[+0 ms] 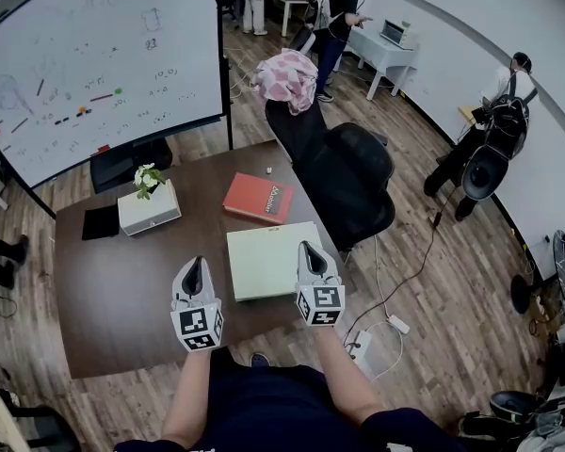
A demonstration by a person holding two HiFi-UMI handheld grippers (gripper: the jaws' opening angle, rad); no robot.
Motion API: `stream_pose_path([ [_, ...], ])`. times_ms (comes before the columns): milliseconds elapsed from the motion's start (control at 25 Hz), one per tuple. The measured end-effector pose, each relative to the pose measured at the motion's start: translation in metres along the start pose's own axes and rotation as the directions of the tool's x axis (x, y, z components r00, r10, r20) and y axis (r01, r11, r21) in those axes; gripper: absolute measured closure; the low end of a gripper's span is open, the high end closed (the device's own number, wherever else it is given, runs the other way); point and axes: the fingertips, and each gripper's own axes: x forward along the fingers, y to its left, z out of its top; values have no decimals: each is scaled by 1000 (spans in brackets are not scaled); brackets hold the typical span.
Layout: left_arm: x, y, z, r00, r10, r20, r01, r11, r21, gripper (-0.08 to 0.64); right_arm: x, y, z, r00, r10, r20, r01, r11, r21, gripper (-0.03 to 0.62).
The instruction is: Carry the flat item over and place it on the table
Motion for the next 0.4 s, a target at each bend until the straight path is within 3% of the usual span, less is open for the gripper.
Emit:
stream_pose_path([
  [160, 0, 4, 2, 1000, -4, -7, 3, 999, -46, 565, 0, 2, -1, 1000, 5, -3, -5, 1000, 4, 586],
  [400, -1, 2, 3, 1000, 0, 1, 0, 999, -37, 565, -1, 0, -1, 1000, 17, -3, -17, 1000, 4, 586],
])
